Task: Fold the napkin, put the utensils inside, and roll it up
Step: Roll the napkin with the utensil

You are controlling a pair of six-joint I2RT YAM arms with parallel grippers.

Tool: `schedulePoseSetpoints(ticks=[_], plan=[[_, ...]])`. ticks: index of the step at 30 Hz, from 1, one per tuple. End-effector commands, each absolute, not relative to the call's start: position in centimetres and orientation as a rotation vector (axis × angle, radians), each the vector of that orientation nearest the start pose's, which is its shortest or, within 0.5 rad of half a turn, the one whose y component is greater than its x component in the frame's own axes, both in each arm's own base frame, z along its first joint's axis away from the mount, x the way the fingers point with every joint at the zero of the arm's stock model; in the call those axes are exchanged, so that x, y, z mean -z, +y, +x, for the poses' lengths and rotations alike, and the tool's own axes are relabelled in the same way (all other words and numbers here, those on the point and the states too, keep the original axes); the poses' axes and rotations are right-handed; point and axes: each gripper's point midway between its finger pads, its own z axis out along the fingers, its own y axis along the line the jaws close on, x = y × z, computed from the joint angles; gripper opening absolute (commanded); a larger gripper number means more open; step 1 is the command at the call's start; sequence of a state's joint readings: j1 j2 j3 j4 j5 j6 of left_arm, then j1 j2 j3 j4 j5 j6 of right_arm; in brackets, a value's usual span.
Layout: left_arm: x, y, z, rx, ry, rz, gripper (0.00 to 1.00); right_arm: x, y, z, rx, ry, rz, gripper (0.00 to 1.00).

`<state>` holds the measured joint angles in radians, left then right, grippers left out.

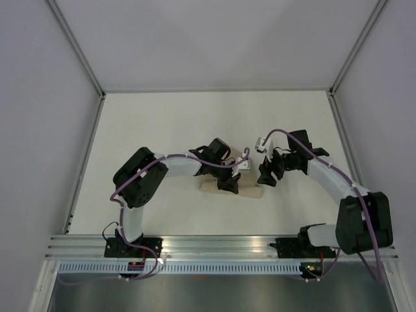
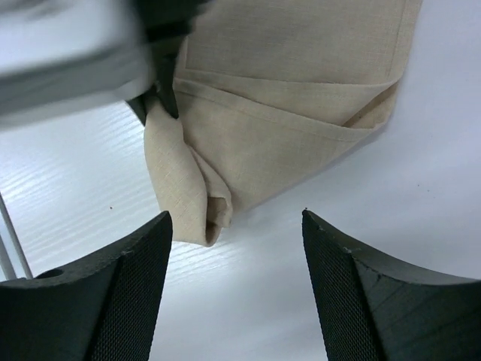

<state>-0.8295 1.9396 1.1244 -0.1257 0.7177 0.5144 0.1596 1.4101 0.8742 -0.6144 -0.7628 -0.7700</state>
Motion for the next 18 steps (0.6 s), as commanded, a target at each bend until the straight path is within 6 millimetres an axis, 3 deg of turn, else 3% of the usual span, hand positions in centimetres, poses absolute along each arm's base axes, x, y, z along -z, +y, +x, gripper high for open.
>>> schedulePoseSetpoints(ticks=[1, 10, 18], plan=[[-0.2, -35.8, 16.5, -1.569, -2.193, -1.874, 0.02, -10.3, 14.9, 27.7, -0.559, 1.829, -1.328, 0.75], [-0.9, -35.6, 17.7, -1.749, -2.150, -1.662, 0.02, -5.8, 18.9, 22.2, -0.391, 1.702, -1.583, 0.77], [-0.8, -35.5, 17.9, -1.760, -2.152, -1.640, 0.02, -4.0, 19.9, 20.3, -0.332, 1.644, -1.678, 0.78]])
